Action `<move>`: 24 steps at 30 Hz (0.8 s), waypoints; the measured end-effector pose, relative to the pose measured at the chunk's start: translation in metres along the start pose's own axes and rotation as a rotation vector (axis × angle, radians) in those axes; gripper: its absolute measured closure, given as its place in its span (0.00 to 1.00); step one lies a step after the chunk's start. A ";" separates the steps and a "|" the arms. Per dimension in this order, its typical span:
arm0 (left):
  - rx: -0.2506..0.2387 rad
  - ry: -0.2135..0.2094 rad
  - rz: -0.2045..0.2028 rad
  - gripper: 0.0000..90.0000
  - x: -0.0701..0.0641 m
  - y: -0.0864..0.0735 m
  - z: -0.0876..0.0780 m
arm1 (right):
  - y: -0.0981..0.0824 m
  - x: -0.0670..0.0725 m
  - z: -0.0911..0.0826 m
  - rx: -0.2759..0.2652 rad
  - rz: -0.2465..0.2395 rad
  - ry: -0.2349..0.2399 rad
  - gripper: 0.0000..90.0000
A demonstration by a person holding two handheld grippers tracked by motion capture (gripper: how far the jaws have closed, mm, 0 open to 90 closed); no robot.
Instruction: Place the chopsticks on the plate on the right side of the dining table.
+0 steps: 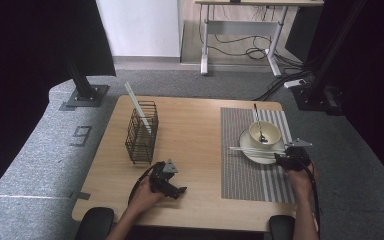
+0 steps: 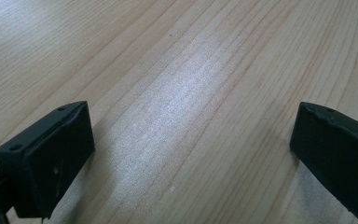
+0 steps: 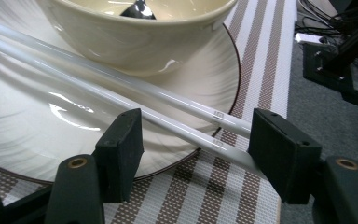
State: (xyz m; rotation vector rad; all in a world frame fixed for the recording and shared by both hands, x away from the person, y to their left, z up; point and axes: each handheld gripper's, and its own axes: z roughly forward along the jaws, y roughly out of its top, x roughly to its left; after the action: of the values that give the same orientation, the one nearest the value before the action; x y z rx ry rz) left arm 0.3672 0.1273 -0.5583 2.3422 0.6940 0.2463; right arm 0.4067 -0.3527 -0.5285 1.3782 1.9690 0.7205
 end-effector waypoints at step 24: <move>0.000 0.000 0.000 0.00 0.000 0.000 0.000 | 0.006 0.058 -0.003 -0.053 -0.041 0.275 0.00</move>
State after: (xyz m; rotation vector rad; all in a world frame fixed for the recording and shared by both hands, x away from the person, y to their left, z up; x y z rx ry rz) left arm 0.3672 0.1274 -0.5583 2.3420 0.6943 0.2464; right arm 0.3929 -0.2959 -0.5324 1.2582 2.1640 0.9800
